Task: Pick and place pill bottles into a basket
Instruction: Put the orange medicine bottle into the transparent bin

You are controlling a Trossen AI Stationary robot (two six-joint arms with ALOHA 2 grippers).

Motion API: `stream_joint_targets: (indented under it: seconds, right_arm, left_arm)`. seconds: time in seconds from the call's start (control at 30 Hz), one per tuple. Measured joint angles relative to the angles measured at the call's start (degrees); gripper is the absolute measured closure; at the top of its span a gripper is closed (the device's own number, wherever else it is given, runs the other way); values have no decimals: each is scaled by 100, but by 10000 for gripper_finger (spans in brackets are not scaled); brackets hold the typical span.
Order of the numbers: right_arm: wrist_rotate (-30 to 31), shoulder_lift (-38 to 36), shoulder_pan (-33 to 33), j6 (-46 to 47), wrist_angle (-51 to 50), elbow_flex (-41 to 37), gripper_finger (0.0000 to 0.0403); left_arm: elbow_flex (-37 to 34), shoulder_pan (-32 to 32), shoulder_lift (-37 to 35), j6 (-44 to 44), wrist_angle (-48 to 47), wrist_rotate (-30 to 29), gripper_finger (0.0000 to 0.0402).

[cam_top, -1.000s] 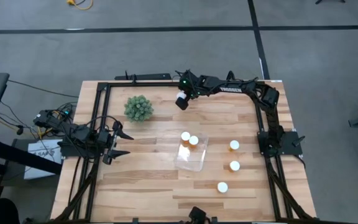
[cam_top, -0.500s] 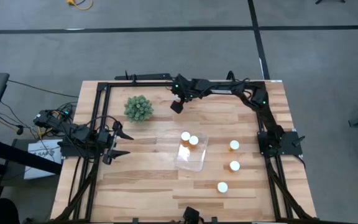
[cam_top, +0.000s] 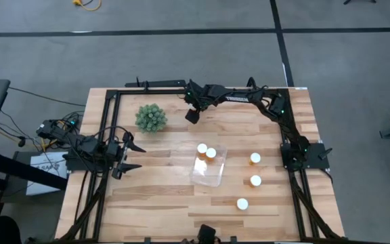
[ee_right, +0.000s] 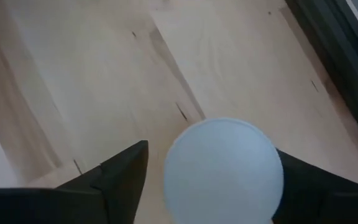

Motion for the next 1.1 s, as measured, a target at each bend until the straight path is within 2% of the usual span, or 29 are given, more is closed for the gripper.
stream_joint_targets:
  seconds: [0.27, 0.43, 0.6, 0.77, 1.1]
  right_arm:
    - [122, 0, -75, 0, -129, 2, 223]
    - [4, -2, -92, 0, -159, 4, 223]
    - [-18, -28, -70, -7, -401, 10, 197]
    - [-58, -118, -115, -69, -605, 1, 227]
    - [-488, -718, -69, -216, -839, 2, 222]
  left_arm:
    - [-1, 0, 0, 1, 0, -4, 125]
    - [-2, 0, 0, 1, 0, -6, 125]
    - [0, 0, 0, 1, 0, -6, 125]
    - [0, 0, 0, 0, 0, -8, 125]
    - [0, 0, 0, 1, 0, -12, 125]
